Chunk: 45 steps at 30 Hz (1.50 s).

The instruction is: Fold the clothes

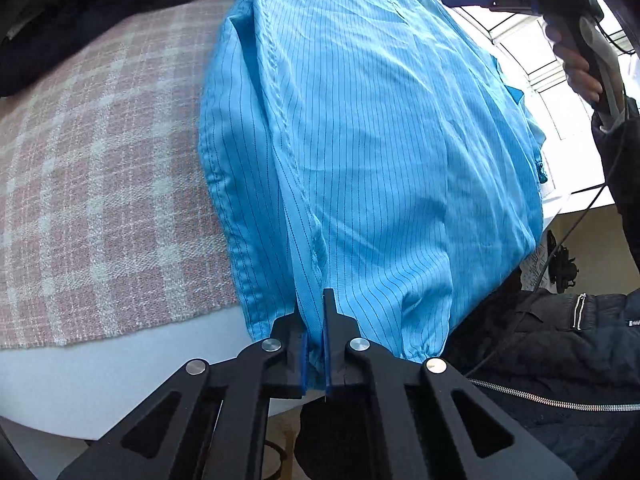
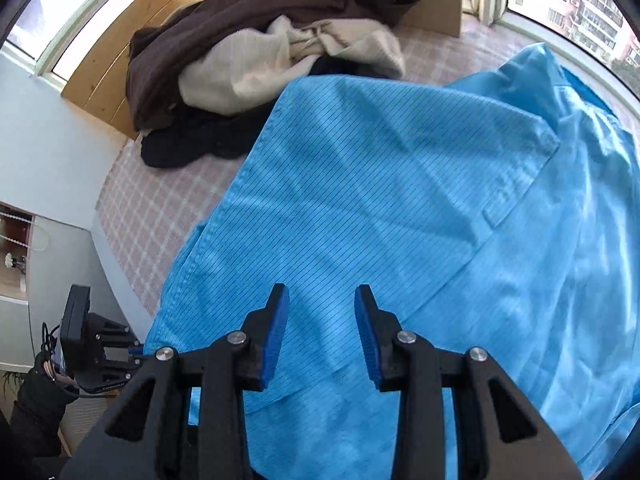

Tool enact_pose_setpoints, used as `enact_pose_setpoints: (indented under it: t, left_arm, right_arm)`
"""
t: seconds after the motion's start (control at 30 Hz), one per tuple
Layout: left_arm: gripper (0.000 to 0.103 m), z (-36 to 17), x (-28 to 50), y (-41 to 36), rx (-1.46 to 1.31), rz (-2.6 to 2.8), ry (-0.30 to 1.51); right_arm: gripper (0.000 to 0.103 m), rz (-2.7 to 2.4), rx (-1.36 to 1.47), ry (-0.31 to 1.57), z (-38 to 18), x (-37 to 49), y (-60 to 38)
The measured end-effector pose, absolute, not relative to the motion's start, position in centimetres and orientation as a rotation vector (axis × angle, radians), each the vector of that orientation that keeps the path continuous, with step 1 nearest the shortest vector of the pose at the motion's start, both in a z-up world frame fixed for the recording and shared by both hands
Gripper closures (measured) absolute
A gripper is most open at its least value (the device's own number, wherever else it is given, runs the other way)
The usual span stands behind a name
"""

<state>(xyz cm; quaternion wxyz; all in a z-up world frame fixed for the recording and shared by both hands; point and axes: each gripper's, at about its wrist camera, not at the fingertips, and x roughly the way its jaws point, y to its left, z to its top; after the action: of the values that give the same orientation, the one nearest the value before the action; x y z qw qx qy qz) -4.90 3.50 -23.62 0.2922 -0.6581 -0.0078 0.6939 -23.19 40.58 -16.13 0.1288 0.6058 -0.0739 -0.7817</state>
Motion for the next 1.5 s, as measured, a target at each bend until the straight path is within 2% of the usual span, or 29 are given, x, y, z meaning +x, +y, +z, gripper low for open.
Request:
enact_pose_setpoints:
  t: [0.07,0.13,0.2,0.3,0.37,0.47,0.7,1.0,1.37,1.5]
  left_arm:
    - [0.099,-23.6,-4.2,3.4,-1.766,1.886,-0.039]
    - [0.099,-23.6,-3.7,3.2,-1.782,1.920,-0.070]
    - [0.099,-23.8,-3.6,3.0,-1.816,1.939,-0.119]
    - [0.099,-23.6,-3.4,3.2,-1.859,1.958,-0.124]
    - [0.099,-23.5,-3.5,3.4,-1.881,1.967,-0.120]
    - [0.099,-23.6,-3.7,3.8,-1.908,1.975,-0.112]
    - [0.099,-23.7,-4.1,4.6,-1.946,1.981,-0.102]
    - [0.099,-24.5,-4.9,6.1,-1.971,1.961,-0.108]
    - [0.099,-25.4,-7.0,6.9,-1.998,1.933,-0.125]
    - [0.099,-25.5,-7.5,7.0,-2.002,1.925,-0.132]
  right_arm:
    - [0.059,-2.419,1.750,-0.123,-14.8,-27.0,44.5]
    - [0.059,-2.583,1.750,-0.008,-14.3,-31.0,48.3]
    - [0.058,-2.642,1.777,0.023,-14.1,-34.4,53.0]
    - [0.057,-2.664,1.860,0.204,-16.5,-39.5,55.7]
    - [0.057,-2.640,1.955,0.232,-18.6,-42.1,57.4]
    - [0.057,-2.617,1.997,0.150,-19.9,-44.2,59.5]
    - [0.057,-2.624,1.931,0.063,-18.2,-45.6,62.7]
    - [0.057,-2.580,1.963,0.078,-20.2,-46.0,63.8]
    - [0.057,-2.478,1.931,-0.133,-21.2,-46.6,64.8]
    - [0.057,-2.505,1.880,-0.250,-19.8,-45.8,65.8]
